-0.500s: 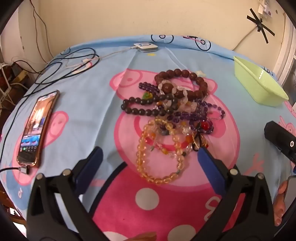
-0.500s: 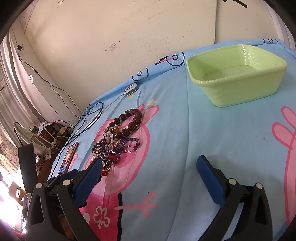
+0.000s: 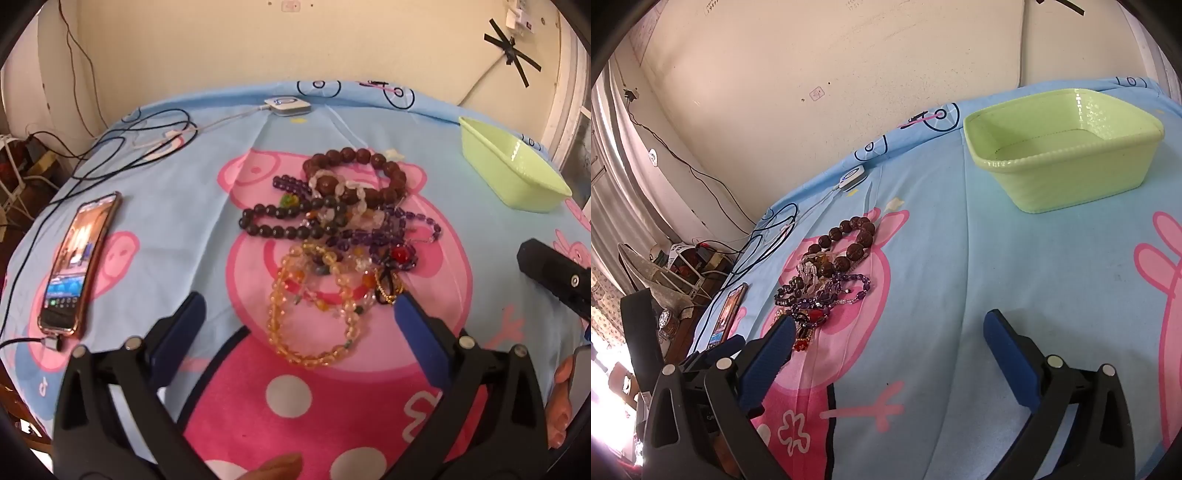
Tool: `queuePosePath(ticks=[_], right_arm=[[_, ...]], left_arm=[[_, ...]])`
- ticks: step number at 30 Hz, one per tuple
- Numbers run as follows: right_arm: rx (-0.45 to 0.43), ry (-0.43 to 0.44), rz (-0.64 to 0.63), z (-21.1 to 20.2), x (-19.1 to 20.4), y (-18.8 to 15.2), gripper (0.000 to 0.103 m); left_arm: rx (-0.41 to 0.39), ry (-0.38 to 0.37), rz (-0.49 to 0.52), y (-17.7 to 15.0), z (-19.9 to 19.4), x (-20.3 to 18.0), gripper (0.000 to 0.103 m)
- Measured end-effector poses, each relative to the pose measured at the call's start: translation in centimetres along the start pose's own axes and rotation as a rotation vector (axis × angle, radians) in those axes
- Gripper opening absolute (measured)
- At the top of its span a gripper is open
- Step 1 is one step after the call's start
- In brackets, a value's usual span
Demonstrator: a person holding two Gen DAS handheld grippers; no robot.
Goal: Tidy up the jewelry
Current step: 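Move the left gripper to the bead pile and grasp the purple bead strand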
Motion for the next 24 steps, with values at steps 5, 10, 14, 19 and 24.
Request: queuePosePath(ticks=[5, 10, 14, 19, 24], right_arm=[[0.000, 0.000, 0.000, 0.0, 0.0, 0.0, 0.080], [0.002, -0.006, -0.005, 0.1, -0.1, -0.1, 0.080], [0.003, -0.006, -0.005, 0.2, -0.1, -0.2, 0.080], [0.001, 0.001, 0.000, -0.1, -0.3, -0.1, 0.080], [0.013, -0.028, -0.023, 0.4, 0.1, -0.2, 0.080]], left_arm=[[-0.007, -0.003, -0.029, 0.0, -0.1, 0.1, 0.098], [0.007, -0.003, -0.049, -0.1, 0.0, 0.6, 0.098], [0.056, -0.045, -0.089, -1.1, 0.2, 0.8, 0.098], [0.055, -0.025, -0.149, -2.0, -0.6, 1.7, 0.098], [0.060, -0.053, -0.181, -2.7, -1.3, 2.4, 0.098]])
Point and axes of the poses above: each gripper's, at about its wrist camera, not at the fingertips, and z roughly the way its jaws point, x to its left, y to its top, the point moved 8 cm from there along z, roughly the way its jaws point, and after that the axes turned 1 degree about -y, right-handed, at the moved point
